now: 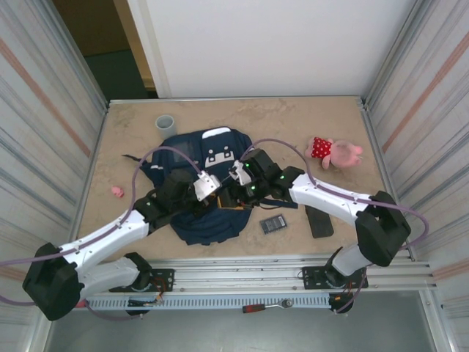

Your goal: Pack books, pencil case, and school supplies into a backpack

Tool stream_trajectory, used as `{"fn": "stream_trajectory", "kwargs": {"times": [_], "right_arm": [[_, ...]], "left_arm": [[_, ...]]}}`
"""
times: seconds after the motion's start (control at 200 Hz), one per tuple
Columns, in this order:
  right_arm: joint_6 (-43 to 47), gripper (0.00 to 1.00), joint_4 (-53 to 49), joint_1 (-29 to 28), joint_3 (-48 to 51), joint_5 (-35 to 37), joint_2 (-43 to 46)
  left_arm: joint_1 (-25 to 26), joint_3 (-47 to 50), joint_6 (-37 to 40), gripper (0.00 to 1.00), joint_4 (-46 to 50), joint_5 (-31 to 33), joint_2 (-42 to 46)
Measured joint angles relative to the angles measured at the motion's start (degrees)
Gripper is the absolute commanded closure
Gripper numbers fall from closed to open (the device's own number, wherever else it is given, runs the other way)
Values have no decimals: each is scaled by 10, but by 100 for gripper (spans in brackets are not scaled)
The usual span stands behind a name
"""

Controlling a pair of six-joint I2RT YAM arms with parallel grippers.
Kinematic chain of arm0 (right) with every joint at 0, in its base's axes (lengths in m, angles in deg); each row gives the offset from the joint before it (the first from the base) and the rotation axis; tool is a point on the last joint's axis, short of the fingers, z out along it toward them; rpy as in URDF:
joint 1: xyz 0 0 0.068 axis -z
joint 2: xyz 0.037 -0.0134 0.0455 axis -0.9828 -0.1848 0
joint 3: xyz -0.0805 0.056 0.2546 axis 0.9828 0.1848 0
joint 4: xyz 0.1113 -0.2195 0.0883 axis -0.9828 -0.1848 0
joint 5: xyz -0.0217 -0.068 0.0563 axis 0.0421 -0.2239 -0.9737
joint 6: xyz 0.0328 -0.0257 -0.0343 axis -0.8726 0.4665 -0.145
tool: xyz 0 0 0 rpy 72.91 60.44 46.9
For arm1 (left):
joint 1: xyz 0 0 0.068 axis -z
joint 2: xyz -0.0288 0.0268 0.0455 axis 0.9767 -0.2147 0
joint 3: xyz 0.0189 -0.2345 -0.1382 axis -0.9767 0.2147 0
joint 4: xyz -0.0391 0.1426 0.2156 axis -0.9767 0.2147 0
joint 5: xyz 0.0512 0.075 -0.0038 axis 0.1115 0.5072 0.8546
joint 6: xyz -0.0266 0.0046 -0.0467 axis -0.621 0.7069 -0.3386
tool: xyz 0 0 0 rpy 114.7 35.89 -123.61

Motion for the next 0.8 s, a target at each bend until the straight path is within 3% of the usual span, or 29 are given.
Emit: {"fn": "stream_trajectory", "kwargs": {"times": [0.21,0.381,0.431,0.551,0.581,0.626,0.802], "right_arm": [[-54,49,64,59,40,2,20],[-83,51,100,70,45,3,19],[-89,56,109,70,45,2,18],[-110,92,133,70,46,1,12],[-115,100,140,69,48,1,12],[-128,100,154,68,54,3,12],[-161,100,205,59,98,45,24]], "left_arm": [[-19,42,20,100,-32,-44,47],[-28,50,43,100,-32,-78,62],[-31,50,48,100,-32,-85,62],[-33,50,56,100,-33,-91,62],[-33,50,55,93,-33,-90,61],[-33,50,50,84,-32,-86,60],[-13,-2,-38,67,26,-76,63]]}}
